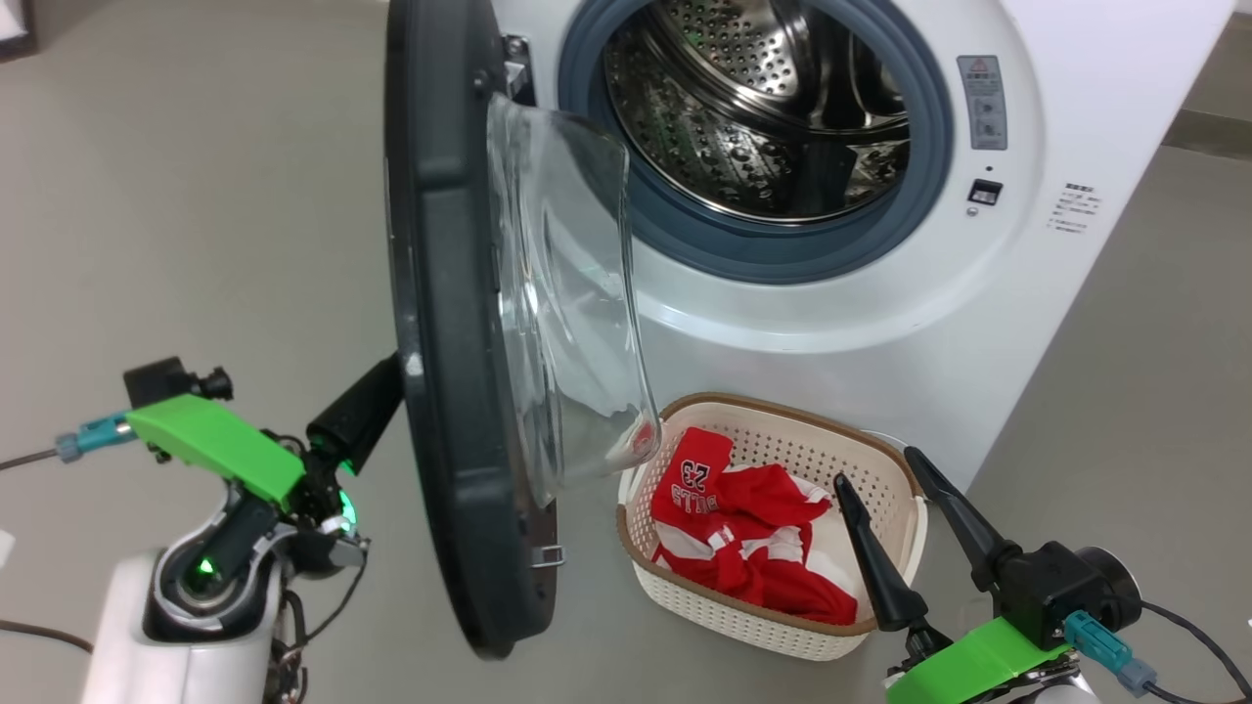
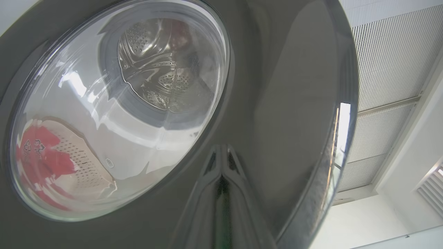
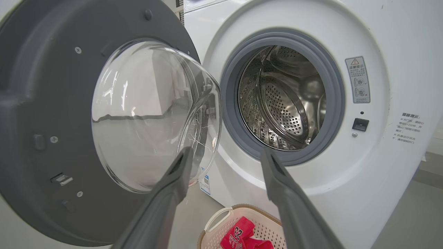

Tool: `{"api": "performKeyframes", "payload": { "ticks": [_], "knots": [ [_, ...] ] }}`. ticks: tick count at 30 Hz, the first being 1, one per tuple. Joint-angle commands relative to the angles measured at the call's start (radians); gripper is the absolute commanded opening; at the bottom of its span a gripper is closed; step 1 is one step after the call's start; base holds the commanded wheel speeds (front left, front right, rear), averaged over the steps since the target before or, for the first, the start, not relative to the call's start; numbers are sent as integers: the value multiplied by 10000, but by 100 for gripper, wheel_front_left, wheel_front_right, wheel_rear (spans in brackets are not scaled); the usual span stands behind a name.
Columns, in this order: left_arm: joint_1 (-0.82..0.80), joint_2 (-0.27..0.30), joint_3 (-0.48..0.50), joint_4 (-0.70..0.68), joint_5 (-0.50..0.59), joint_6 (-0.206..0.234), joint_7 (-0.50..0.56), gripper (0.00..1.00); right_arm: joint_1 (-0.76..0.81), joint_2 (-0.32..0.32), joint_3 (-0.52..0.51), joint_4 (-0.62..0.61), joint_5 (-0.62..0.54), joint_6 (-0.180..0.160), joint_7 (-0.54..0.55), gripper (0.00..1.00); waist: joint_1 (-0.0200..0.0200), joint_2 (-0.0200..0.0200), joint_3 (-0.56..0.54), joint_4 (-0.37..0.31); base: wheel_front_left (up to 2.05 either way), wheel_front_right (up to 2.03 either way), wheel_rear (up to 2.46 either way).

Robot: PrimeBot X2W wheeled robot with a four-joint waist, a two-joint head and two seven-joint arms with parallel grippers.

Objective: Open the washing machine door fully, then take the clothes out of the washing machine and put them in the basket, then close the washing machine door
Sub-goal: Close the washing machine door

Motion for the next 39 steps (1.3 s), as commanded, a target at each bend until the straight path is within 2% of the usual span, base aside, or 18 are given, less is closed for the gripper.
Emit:
{"api": "performKeyframes", "payload": {
  "ticks": [1, 10, 26, 39],
  "knots": [
    [-44, 152, 9, -395, -214, 14, -50, 0, -212, -29, 222, -202, 112, 35, -65, 100, 0, -1, -4, -123, 0, 0, 0],
    [18, 151, -581, -461, -665, -39, -497, 0, -182, -29, 228, -152, 137, 35, -65, 100, 0, -1, -9, -621, 0, 0, 0],
    [-315, 151, -1485, 89, -1248, -382, -1008, 0, -179, -29, 267, -169, 134, 35, -65, 100, 0, -1, 94, -1822, 0, 0, 0],
    [-743, 151, -1545, 428, -1628, -623, -1355, 0, -375, -29, 210, -200, 5, 35, -65, 100, 0, -1, 465, -2804, 0, 0, 0]
  ]
}}
